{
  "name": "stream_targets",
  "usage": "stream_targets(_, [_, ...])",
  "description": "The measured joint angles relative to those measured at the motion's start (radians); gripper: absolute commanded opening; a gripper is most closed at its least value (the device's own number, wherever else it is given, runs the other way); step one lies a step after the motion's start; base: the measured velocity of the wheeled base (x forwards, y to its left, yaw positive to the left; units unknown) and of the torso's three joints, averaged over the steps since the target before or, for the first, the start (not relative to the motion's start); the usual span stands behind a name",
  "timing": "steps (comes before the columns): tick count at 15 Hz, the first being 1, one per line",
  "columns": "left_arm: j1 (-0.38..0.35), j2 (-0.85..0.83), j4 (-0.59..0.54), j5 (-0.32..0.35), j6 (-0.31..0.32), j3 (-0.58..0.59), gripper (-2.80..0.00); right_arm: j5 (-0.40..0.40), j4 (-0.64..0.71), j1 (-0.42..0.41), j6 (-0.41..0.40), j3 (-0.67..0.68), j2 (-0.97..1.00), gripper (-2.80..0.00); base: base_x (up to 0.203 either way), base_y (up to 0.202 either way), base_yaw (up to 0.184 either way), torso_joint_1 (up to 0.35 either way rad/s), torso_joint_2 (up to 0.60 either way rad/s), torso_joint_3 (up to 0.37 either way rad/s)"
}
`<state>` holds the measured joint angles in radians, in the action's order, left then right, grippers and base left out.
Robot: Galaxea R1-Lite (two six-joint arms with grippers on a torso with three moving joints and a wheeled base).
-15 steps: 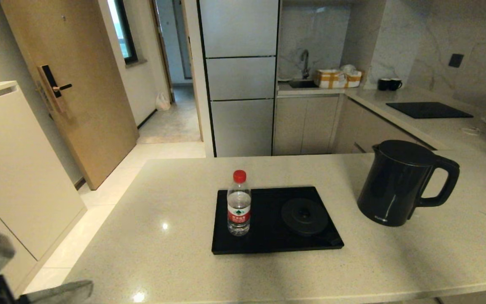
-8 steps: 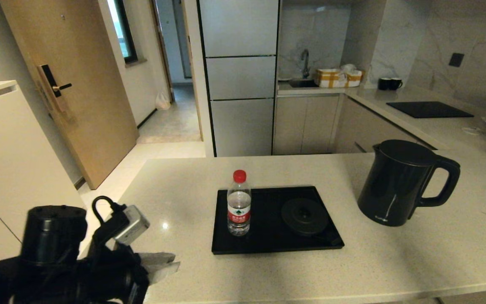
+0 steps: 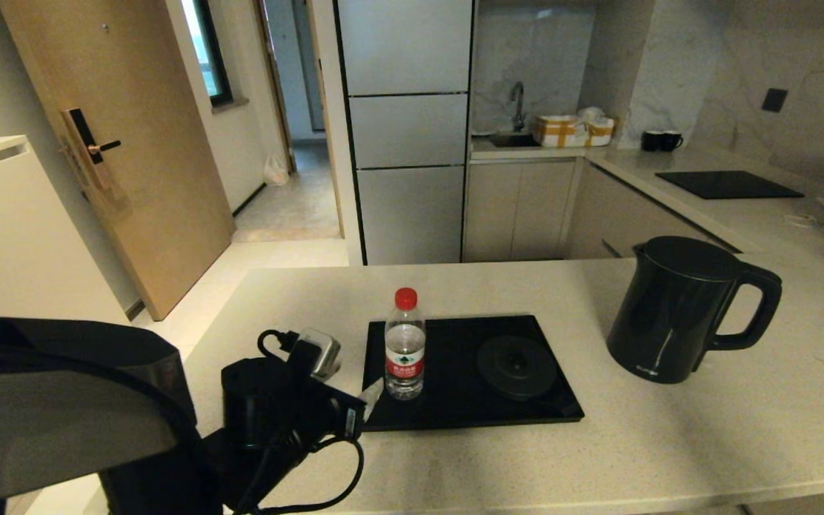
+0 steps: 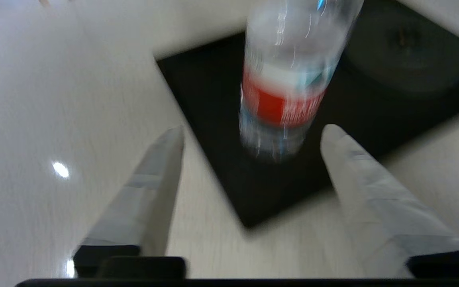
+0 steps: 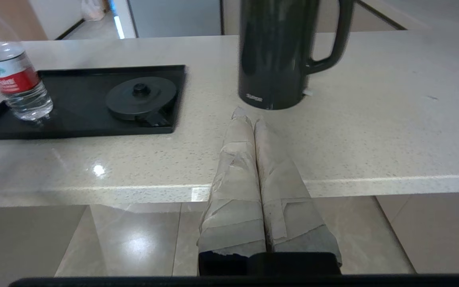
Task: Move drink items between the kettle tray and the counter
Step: Pick up the bottled water
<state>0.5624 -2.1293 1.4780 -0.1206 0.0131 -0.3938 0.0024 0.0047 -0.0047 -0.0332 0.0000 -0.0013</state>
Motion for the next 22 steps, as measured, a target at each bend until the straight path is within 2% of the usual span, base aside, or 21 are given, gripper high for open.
stream_targets(3, [0.015,-0.038,0.007,-0.034,0.056,-0.067,0.0,0.0,0.0,0.0,0.0,0.0,0.0,-2.8,0.0,0.0,0.0,0.0,0.0,0.0])
stream_targets(8, [0.018,-0.084,-0.027,-0.041,0.086,-0.151,0.0,0.0,0.0,0.0,0.0,0.0,0.0,-2.8,0.0,0.0,0.0,0.0,0.0,0.0])
stream_targets(11, [0.017,-0.127,-0.05,-0.033,0.103,-0.205,0.0,0.0,0.0,0.0,0.0,0.0,0.0,-2.8,0.0,0.0,0.0,0.0,0.0,0.0])
stream_targets(16, [0.011,-0.154,-0.168,-0.014,0.107,-0.327,0.0,0.0,0.0,0.0,0.0,0.0,0.0,-2.8,0.0,0.0,0.0,0.0,0.0,0.0])
stream_targets(18, [0.01,-0.16,-0.207,0.025,0.124,-0.374,0.0,0.0,0.0,0.0,0.0,0.0,0.0,-2.8,0.0,0.0,0.0,0.0,0.0,0.0])
stream_targets(22, [0.005,-0.184,-0.254,0.031,0.13,-0.46,0.0,0.0,0.0,0.0,0.0,0.0,0.0,-2.8,0.0,0.0,0.0,0.0,0.0,0.0])
